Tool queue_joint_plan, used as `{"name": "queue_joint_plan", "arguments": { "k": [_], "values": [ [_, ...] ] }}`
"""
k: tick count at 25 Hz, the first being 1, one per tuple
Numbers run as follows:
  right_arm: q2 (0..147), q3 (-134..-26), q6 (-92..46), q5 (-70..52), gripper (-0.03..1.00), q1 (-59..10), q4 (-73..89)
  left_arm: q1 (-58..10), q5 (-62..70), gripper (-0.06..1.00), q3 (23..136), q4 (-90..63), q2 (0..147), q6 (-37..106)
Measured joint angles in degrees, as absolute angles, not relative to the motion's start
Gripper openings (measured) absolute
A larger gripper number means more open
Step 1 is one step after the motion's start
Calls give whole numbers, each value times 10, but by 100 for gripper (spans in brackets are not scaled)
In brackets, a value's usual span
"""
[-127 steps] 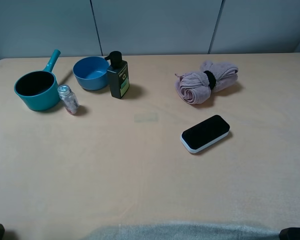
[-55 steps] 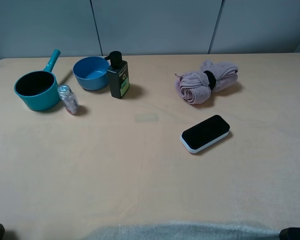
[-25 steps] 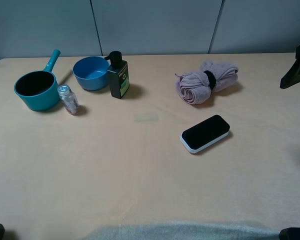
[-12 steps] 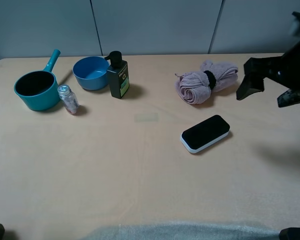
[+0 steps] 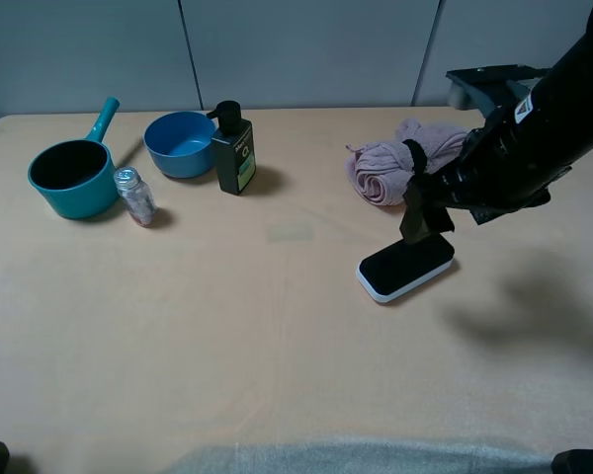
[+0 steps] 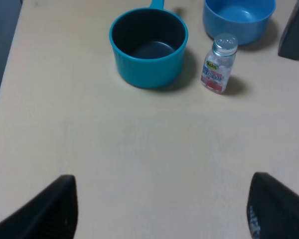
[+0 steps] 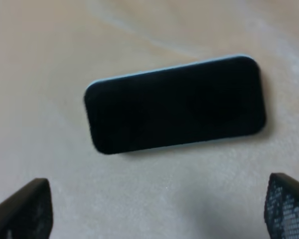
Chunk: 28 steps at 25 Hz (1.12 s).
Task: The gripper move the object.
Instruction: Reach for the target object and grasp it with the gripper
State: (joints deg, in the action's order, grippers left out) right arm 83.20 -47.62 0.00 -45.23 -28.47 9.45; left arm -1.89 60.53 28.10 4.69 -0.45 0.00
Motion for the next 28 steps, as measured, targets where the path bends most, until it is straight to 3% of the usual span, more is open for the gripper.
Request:
{"name": "queue_joint_plan", "arguments": {
  "k": [4, 13, 28],
  "values": [
    [832, -476, -17, -467, 64, -291, 94, -19, 605, 76, 281, 47, -5, 0],
    [832, -476, 224, -442, 64, -291, 90, -19, 605, 76, 281, 47, -5, 0],
    [939, -459, 356, -415, 64, -291, 87, -19, 605, 76, 281, 47, -5, 0]
  ]
}}
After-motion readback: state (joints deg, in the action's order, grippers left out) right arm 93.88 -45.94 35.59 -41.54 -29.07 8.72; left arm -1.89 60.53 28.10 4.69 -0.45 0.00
